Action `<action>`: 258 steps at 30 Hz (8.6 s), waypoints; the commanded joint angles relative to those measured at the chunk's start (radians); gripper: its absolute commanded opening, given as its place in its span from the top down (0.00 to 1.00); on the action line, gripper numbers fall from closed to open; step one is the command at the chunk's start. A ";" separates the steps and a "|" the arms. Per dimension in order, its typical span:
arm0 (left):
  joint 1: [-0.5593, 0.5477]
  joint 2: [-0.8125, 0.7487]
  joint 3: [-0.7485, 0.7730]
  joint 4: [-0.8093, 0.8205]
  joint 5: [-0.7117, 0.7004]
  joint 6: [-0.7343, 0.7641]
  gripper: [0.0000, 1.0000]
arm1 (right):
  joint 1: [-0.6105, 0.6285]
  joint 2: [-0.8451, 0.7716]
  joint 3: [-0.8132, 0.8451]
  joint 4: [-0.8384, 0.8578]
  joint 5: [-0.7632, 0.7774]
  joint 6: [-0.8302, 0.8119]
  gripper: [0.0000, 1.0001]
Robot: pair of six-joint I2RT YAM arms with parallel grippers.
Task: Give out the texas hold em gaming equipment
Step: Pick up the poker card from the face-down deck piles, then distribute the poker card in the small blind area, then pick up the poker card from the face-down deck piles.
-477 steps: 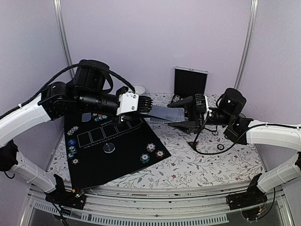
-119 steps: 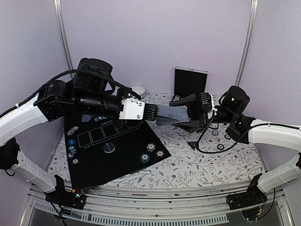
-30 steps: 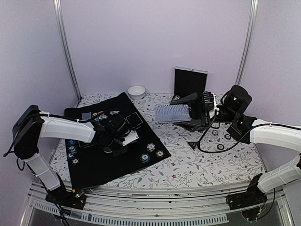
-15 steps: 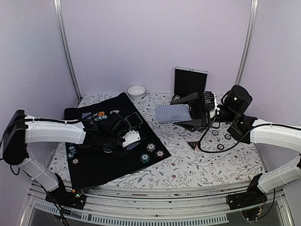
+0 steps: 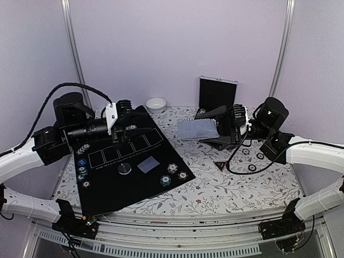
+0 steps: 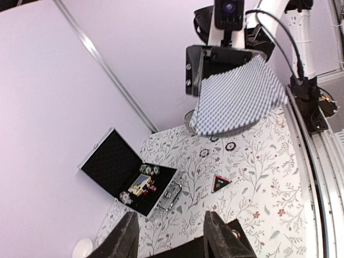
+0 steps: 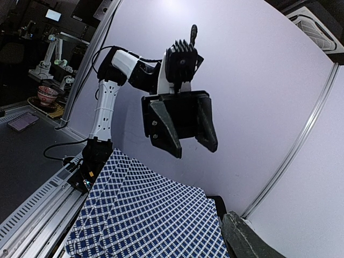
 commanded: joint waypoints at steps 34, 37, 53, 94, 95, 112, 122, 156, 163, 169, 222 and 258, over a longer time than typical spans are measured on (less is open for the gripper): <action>-0.236 0.194 0.193 -0.024 -0.242 0.540 0.75 | -0.006 -0.021 0.013 0.018 -0.005 -0.001 0.41; -0.234 0.189 0.192 -0.008 -0.242 0.551 0.75 | -0.005 -0.020 0.013 0.018 -0.006 0.000 0.41; -0.232 0.227 0.239 -0.059 -0.184 0.554 0.69 | -0.006 -0.022 0.011 0.016 -0.009 0.000 0.40; -0.234 0.266 0.271 0.062 -0.110 0.519 0.79 | -0.006 -0.022 0.006 0.015 -0.006 -0.002 0.40; -0.233 0.270 0.275 0.057 -0.105 0.519 0.78 | -0.006 -0.022 0.006 0.014 -0.006 -0.002 0.41; -0.235 0.270 0.337 0.035 -0.060 0.483 1.00 | -0.008 -0.022 0.005 0.015 -0.005 -0.006 0.40; -0.225 0.228 0.409 0.071 -0.361 0.323 1.00 | -0.010 -0.019 0.008 0.016 -0.014 -0.006 0.41; 0.393 0.587 0.079 -1.185 -0.810 -1.120 1.00 | -0.021 -0.016 0.018 0.016 -0.053 -0.013 0.40; 0.449 0.721 0.093 -1.174 -0.826 -1.125 1.00 | -0.024 -0.020 0.012 0.016 -0.051 -0.014 0.40; 0.447 0.756 0.099 -1.189 -0.840 -1.143 1.00 | -0.027 -0.023 0.010 0.015 -0.048 -0.011 0.40; -0.186 0.288 0.507 -0.434 0.157 0.325 0.29 | -0.033 -0.025 0.019 0.030 -0.049 0.004 0.40; -0.236 0.437 0.644 -0.570 0.081 0.401 0.28 | -0.033 -0.013 0.030 0.047 -0.049 0.012 0.40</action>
